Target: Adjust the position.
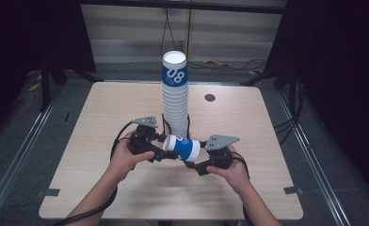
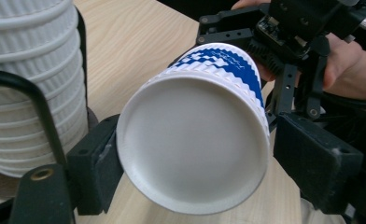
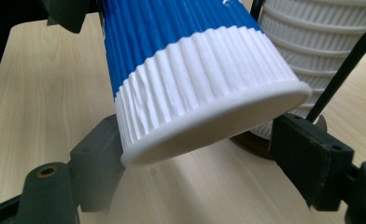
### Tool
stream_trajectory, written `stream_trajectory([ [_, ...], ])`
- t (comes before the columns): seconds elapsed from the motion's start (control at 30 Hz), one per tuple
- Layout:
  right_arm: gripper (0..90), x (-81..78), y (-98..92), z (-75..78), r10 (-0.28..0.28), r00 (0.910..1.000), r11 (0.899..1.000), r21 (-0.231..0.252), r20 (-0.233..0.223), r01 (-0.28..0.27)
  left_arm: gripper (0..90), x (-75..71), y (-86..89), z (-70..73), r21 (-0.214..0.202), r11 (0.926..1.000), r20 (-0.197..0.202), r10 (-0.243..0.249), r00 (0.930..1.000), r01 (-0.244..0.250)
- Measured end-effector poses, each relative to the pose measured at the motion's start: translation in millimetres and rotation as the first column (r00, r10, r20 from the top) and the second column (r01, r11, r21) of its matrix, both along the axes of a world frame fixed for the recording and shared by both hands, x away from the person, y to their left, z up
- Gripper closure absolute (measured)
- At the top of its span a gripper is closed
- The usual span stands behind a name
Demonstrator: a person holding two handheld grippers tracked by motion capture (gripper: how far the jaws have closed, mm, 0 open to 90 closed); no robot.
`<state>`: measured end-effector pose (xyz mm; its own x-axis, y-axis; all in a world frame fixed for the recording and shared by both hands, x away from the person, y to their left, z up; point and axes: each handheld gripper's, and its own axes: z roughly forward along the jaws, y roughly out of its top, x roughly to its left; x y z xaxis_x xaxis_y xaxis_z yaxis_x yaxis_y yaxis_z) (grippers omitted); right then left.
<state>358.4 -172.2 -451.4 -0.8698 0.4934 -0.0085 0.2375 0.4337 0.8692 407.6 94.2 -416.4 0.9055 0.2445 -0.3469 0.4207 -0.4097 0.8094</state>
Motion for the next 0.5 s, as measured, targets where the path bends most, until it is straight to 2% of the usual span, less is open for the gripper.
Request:
stream_trajectory([
  [0.23,21.7,0.0,-1.9,0.6,0.0,1.0,1.0,-0.016,-0.009,0.0,16.8,-1.2,1.7,1.1,0.018,0.9998,0.018,-0.01,0.9998,0.01],
  [0.43,21.7,1.2,-5.7,2.2,0.006,0.9997,0.999,-0.046,-0.023,-0.007,15.7,-3.2,2.8,-0.5,0.071,0.9973,0.052,-0.021,0.9984,0.018],
  [0.5,21.7,1.4,-6.3,3.6,0.007,0.9995,0.997,-0.071,-0.03,-0.009,15.8,-3.8,3.5,-0.7,0.086,0.996,0.067,-0.031,0.9972,0.025],
])
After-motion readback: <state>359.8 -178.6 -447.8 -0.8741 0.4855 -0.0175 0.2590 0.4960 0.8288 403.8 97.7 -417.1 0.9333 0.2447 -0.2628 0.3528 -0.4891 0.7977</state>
